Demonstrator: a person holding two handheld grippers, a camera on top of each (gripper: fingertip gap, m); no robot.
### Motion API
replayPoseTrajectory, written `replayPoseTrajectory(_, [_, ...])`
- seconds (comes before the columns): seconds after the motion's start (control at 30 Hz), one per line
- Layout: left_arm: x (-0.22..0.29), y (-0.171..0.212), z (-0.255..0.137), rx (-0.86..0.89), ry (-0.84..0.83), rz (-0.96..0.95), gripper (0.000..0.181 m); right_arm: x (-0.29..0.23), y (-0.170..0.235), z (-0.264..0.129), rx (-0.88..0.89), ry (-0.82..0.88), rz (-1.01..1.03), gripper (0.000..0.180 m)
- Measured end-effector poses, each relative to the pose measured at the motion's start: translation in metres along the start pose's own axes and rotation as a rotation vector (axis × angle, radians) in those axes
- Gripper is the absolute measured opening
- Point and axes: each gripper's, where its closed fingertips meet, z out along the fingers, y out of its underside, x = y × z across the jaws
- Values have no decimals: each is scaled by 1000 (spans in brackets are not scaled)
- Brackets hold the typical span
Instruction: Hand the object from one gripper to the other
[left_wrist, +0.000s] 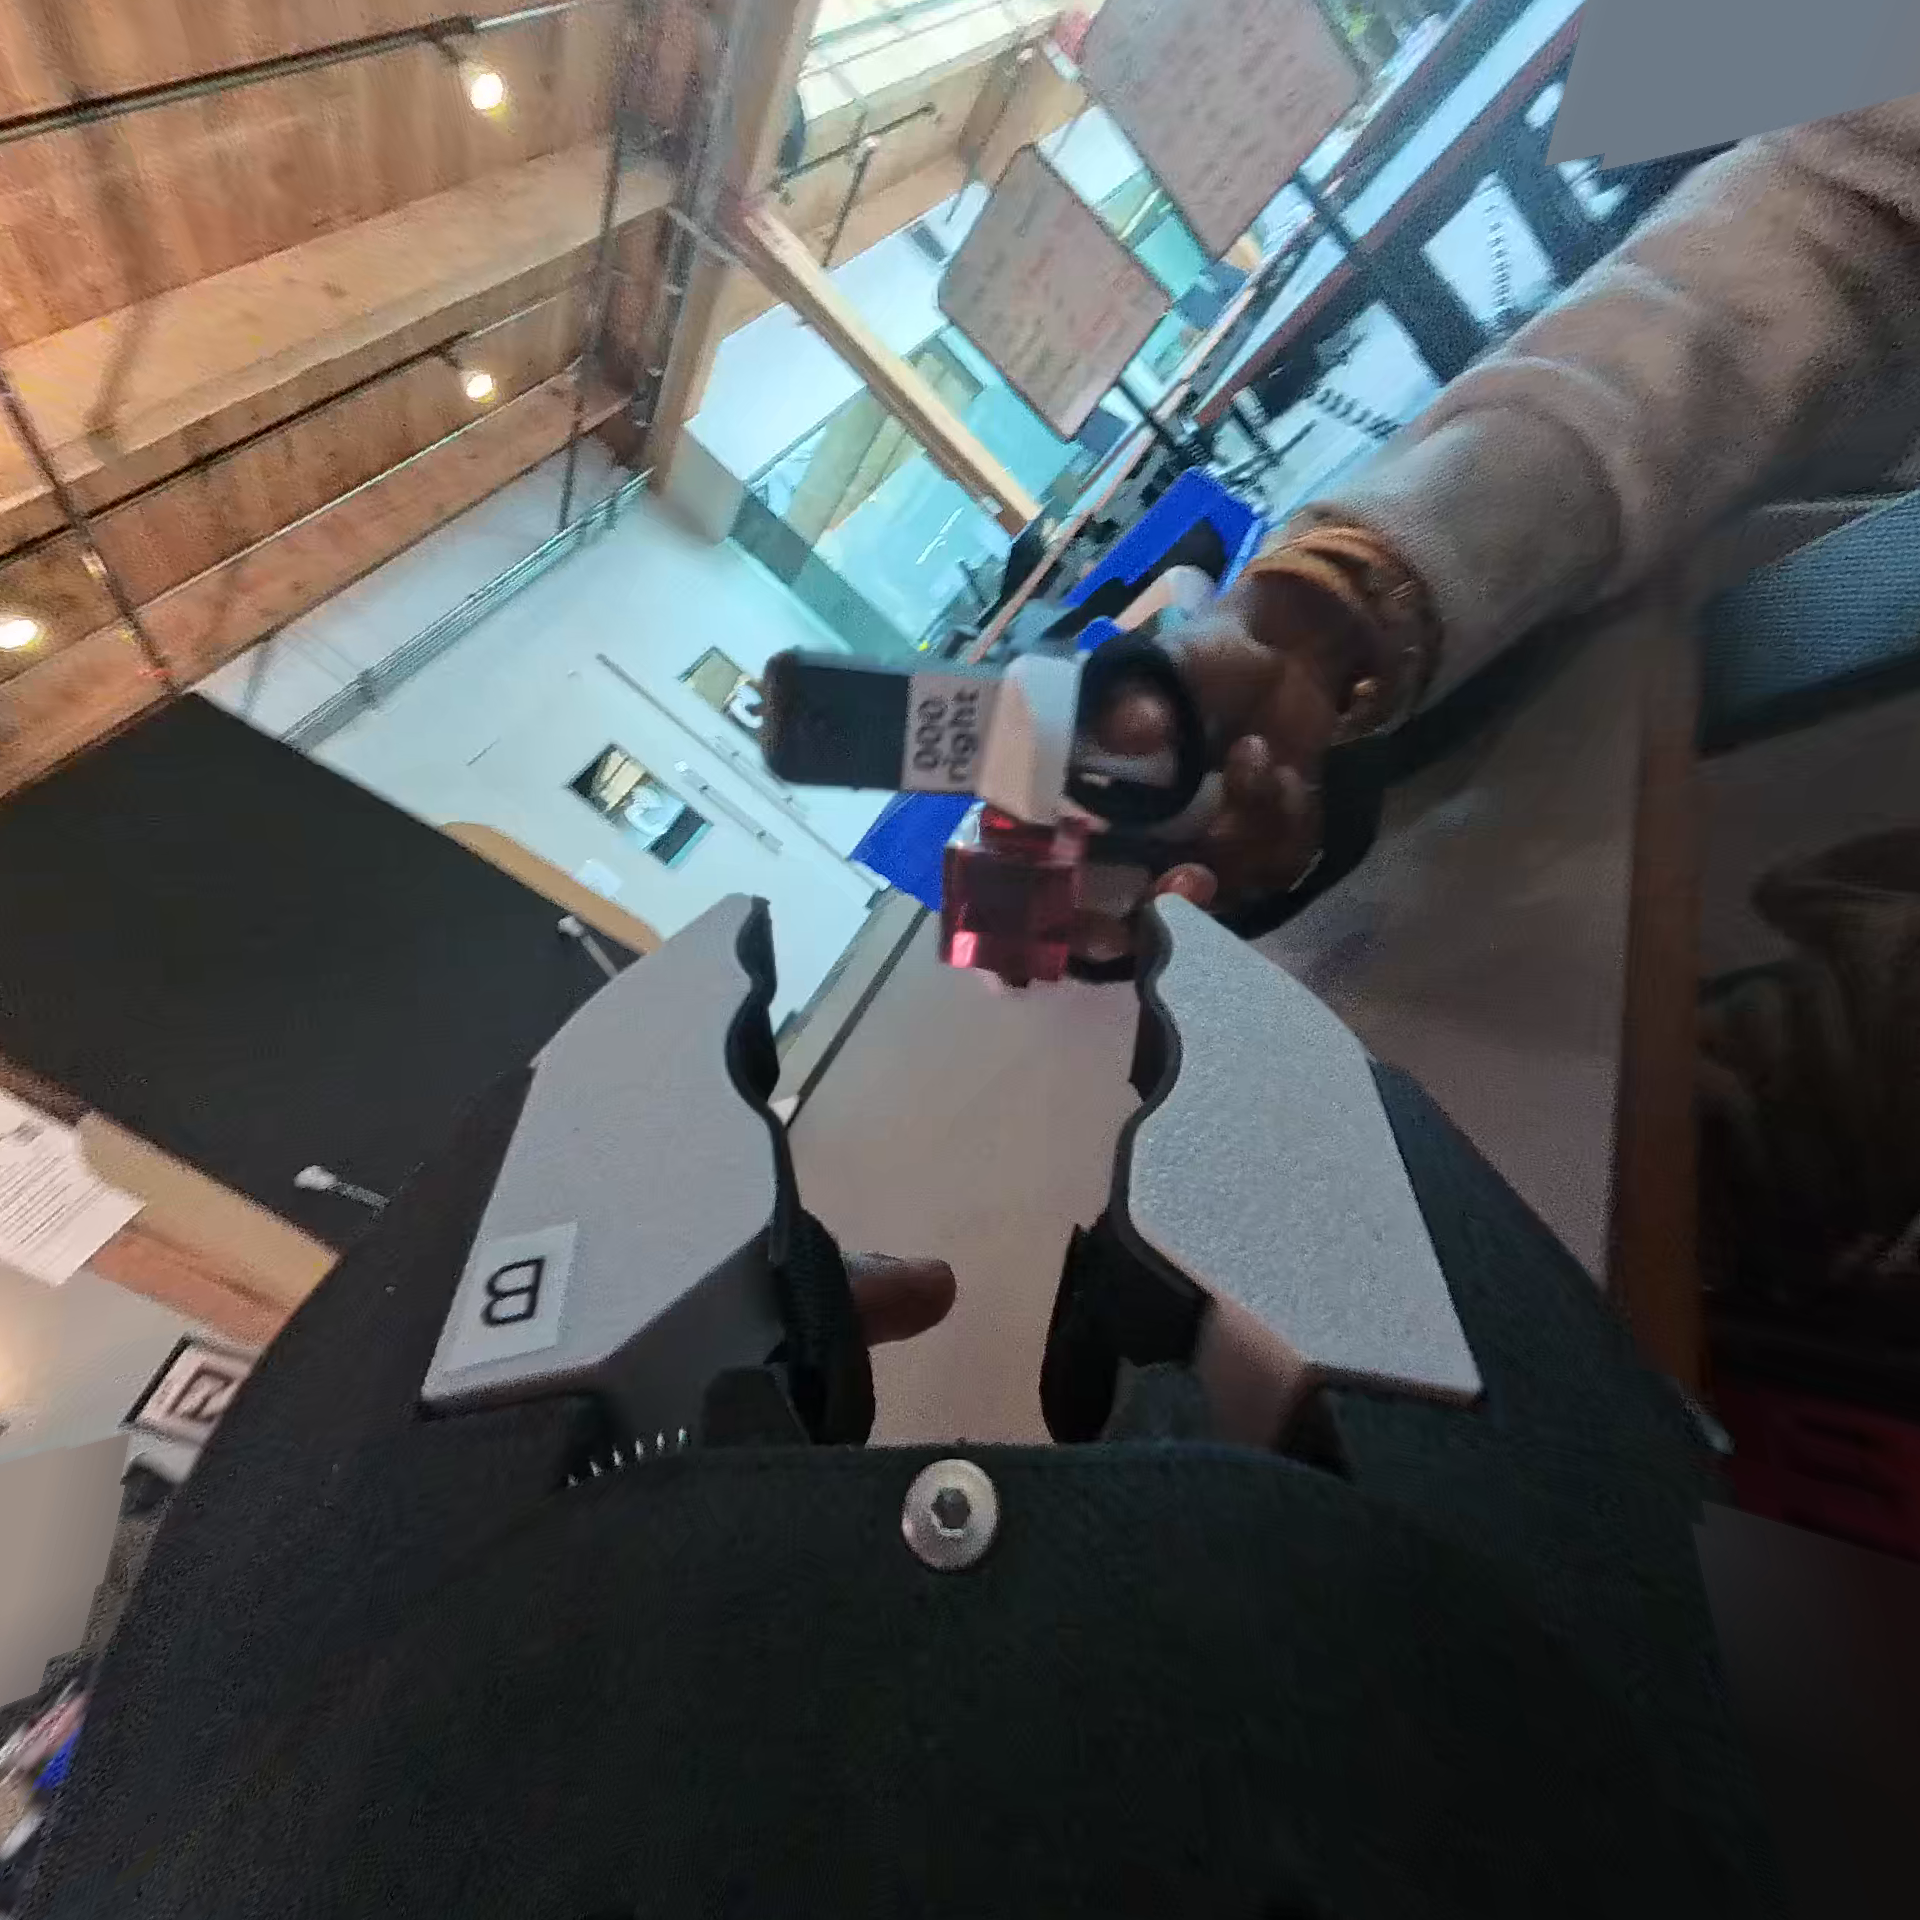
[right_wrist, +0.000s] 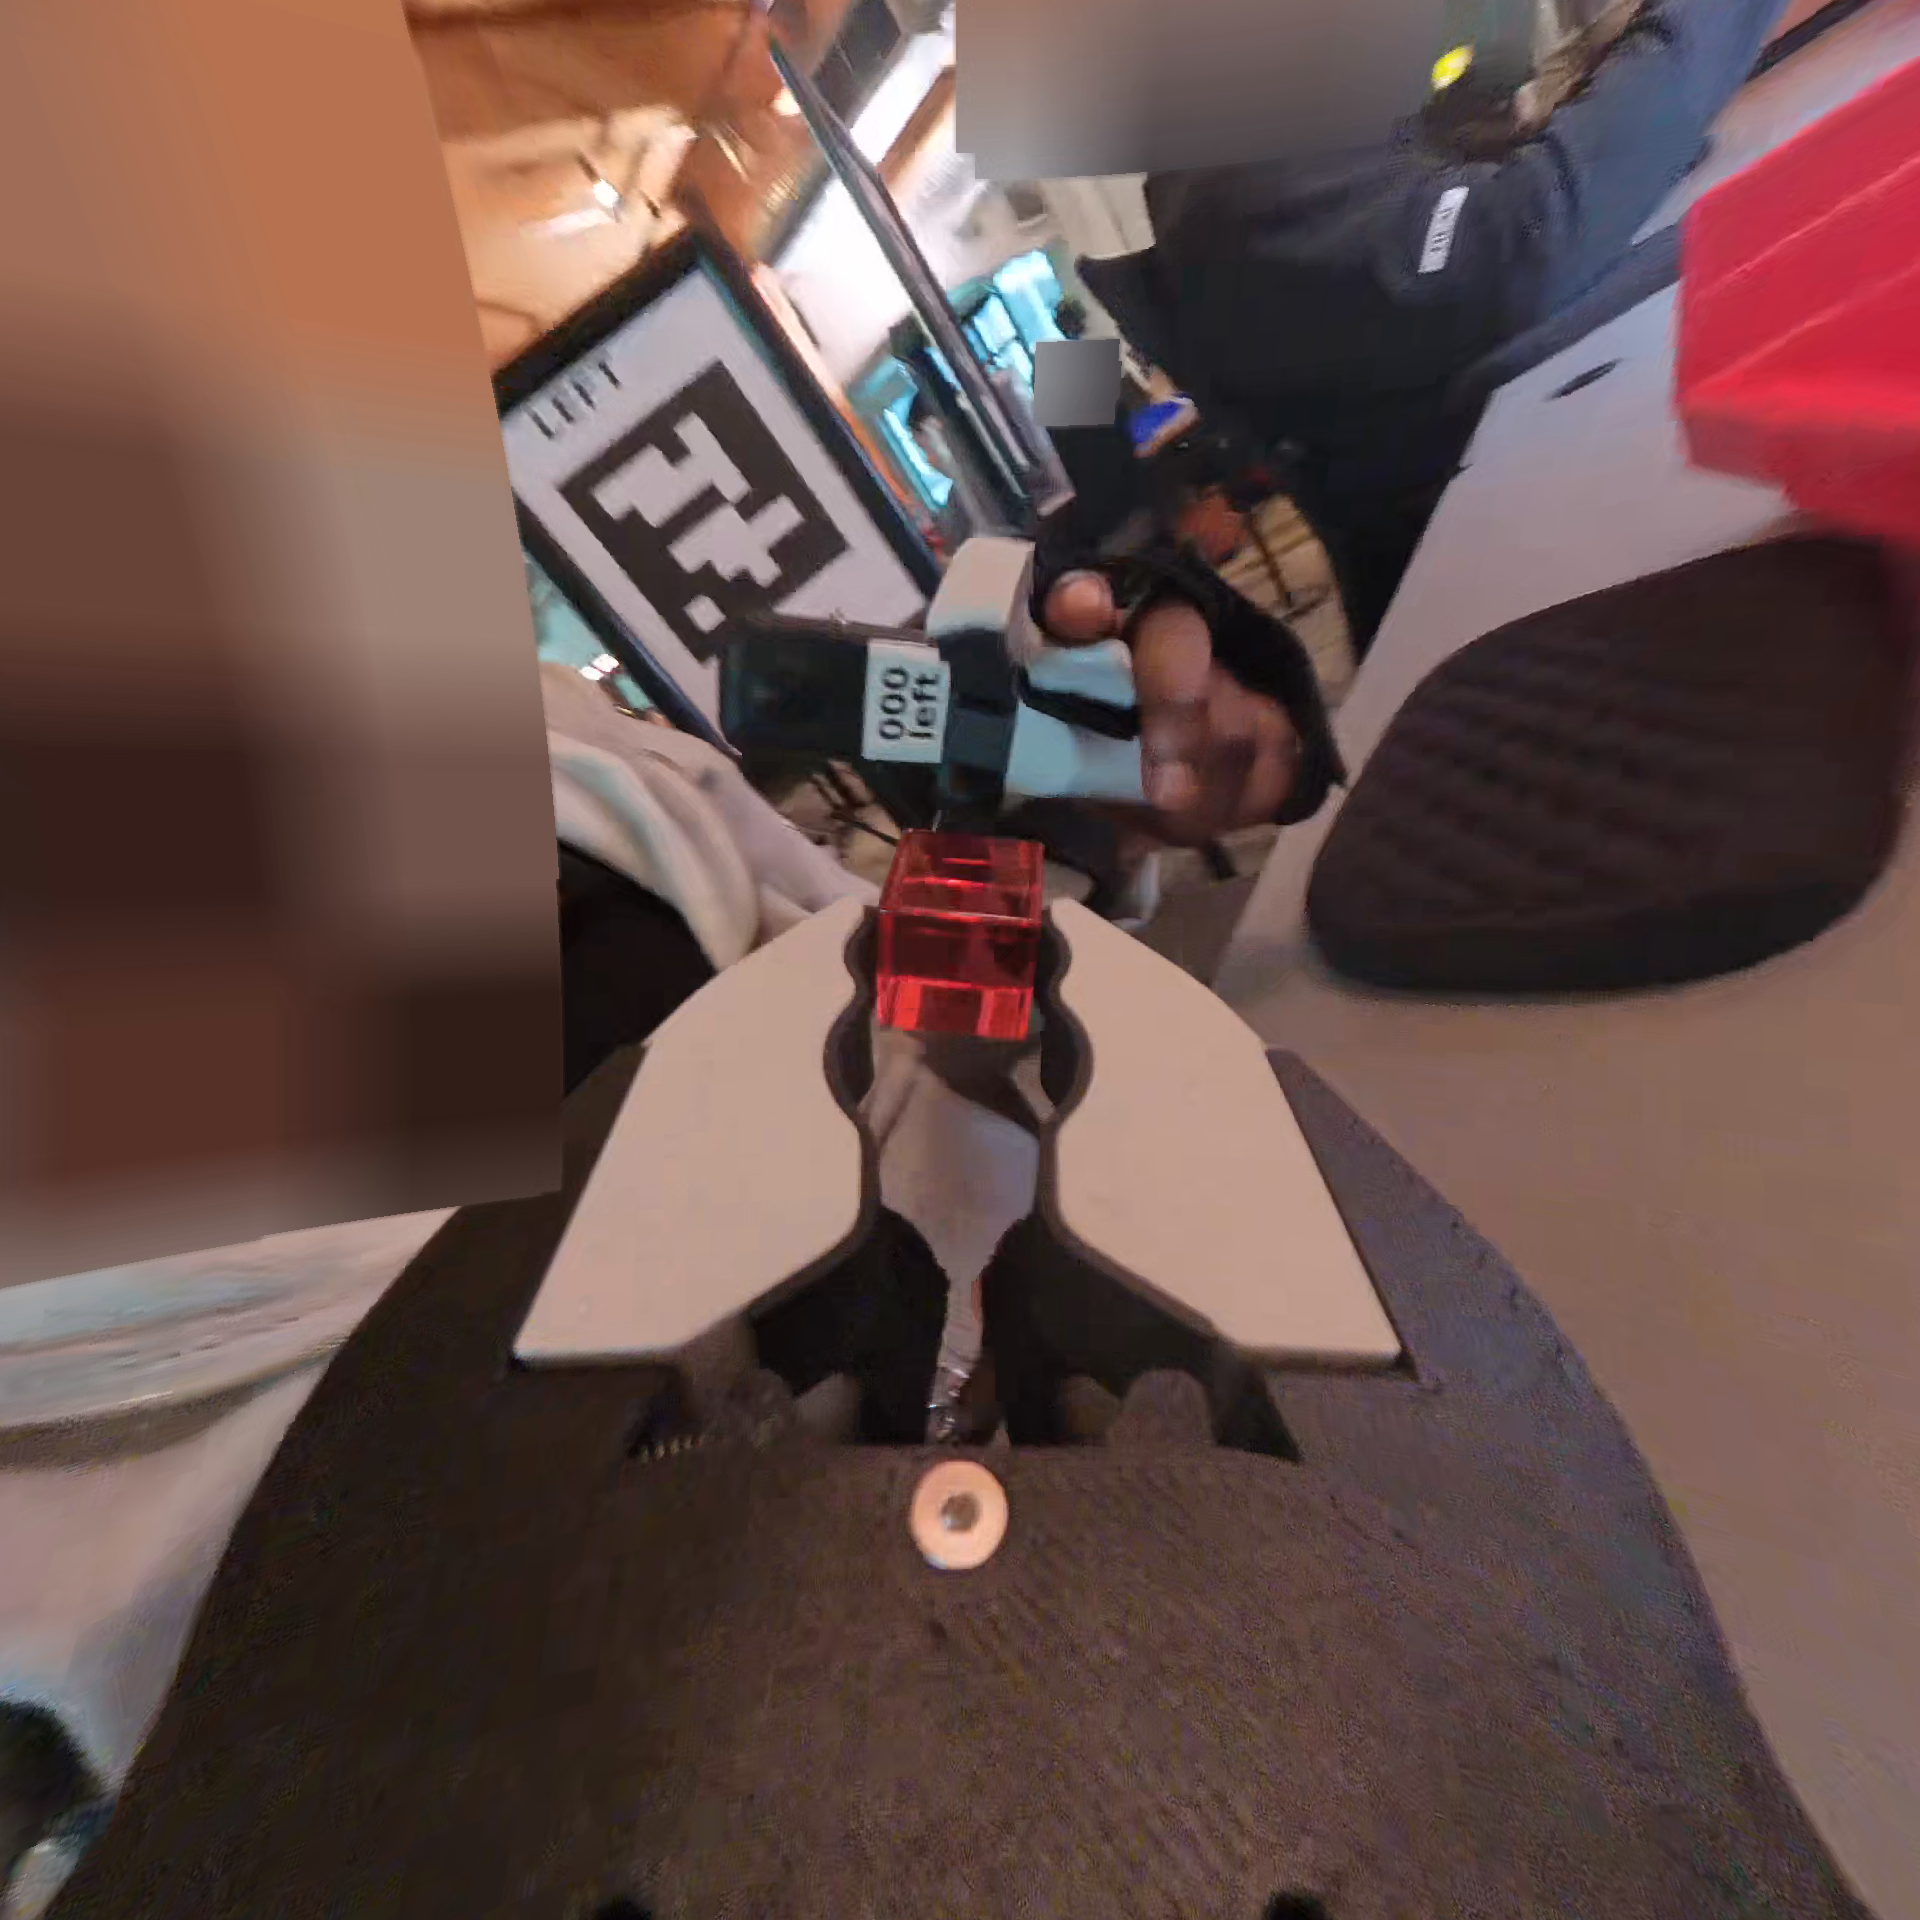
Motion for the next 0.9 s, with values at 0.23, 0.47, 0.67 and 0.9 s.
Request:
replayPoseTrajectory(0.23, [21,8,12,-70,59,128,44,-8,10,7,-38,-89,113,28])
replayPoseTrajectory(0.47, [1,13,14,-58,8,-345,28,3,1,4,-12,47,-61,52])
replayPoseTrajectory(0.67, [5,9,10,48,290,-1228,28,6,-20,-10,-116,509,-1017,69])
replayPoseTrajectory(0.9, [30,-2,12,18,490,-1349,28,8,4,2,-369,626,-1563,39])
